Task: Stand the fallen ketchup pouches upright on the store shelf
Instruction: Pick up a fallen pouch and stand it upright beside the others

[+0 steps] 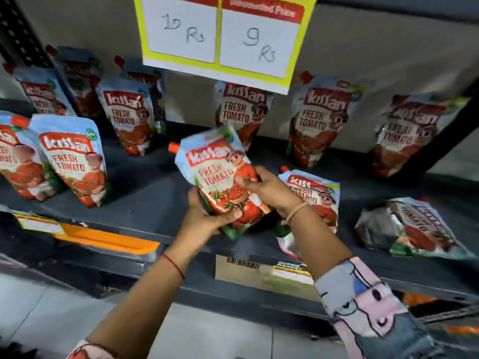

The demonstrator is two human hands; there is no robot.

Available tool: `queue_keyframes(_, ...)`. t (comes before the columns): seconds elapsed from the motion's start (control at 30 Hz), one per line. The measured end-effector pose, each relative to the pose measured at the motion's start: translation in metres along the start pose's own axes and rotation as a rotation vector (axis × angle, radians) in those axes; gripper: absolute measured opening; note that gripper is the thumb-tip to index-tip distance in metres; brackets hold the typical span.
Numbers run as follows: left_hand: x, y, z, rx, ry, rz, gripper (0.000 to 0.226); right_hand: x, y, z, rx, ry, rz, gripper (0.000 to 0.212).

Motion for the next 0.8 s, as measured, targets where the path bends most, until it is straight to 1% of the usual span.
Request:
queue_keyframes(0.07,0.001,-0.014,0.014,-0.105,-0.113,-0.054,0.09,0.007,0.006,-0.007,0.097,-0.078,0.12,0.04)
queue_keyframes(0.1,0.002,-0.021,0.018,-0.126,-0.158,-0.085,0.097,0.008,0.012,-0.009,0.128,-0.093,0.162,0.042)
queue_keyframes(0.2,0.004,-0.035,0.02,-0.172,-0.275,-0.154,0.105,0.005,0.024,-0.003,0.16,-0.058,0.308,0.042)
queue_keyframes(0.3,0.006,-0.04,0.014,-0.175,-0.315,-0.199,0.102,-0.007,0.035,0.008,0.171,-0.104,0.403,0.04)
queue_keyframes(0.37,0.008,-0.041,0.007,-0.194,-0.369,-0.194,0.093,-0.016,0.042,0.016,0.175,-0.124,0.468,0.042)
queue_keyframes(0.43,0.011,-0.041,0.003,-0.221,-0.472,-0.172,0.084,-0.025,0.046,0.023,0.17,-0.109,0.525,0.043)
queue_keyframes(0.5,0.013,-0.041,0.0,-0.231,-0.519,-0.163,0.083,-0.03,0.048,0.026,0.167,-0.104,0.553,0.042)
queue_keyframes(0.63,0.014,-0.042,-0.003,-0.212,-0.465,-0.197,0.082,-0.034,0.053,0.026,0.155,-0.119,0.554,0.043)
queue_keyframes(0.67,0.013,-0.041,-0.005,-0.202,-0.432,-0.222,0.084,-0.036,0.059,0.026,0.142,-0.126,0.556,0.05)
queue_keyframes(0.73,0.012,-0.031,-0.01,-0.188,-0.362,-0.253,0.087,-0.049,0.077,0.032,0.165,-0.132,0.532,0.071)
queue_keyframes(0.77,0.015,-0.023,-0.013,-0.204,-0.361,-0.212,0.083,-0.058,0.092,0.035,0.184,-0.112,0.509,0.077)
queue_keyframes(0.8,0.021,-0.012,-0.015,-0.246,-0.388,-0.117,0.074,-0.066,0.109,0.037,0.21,-0.065,0.504,0.078)
Point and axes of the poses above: each hand's wrist, its own y-axis away from the middle knuckle, its own x-axis out of the back of the hand, z = x × y, the point moved 6 cm from there along -y, towards the middle knuckle
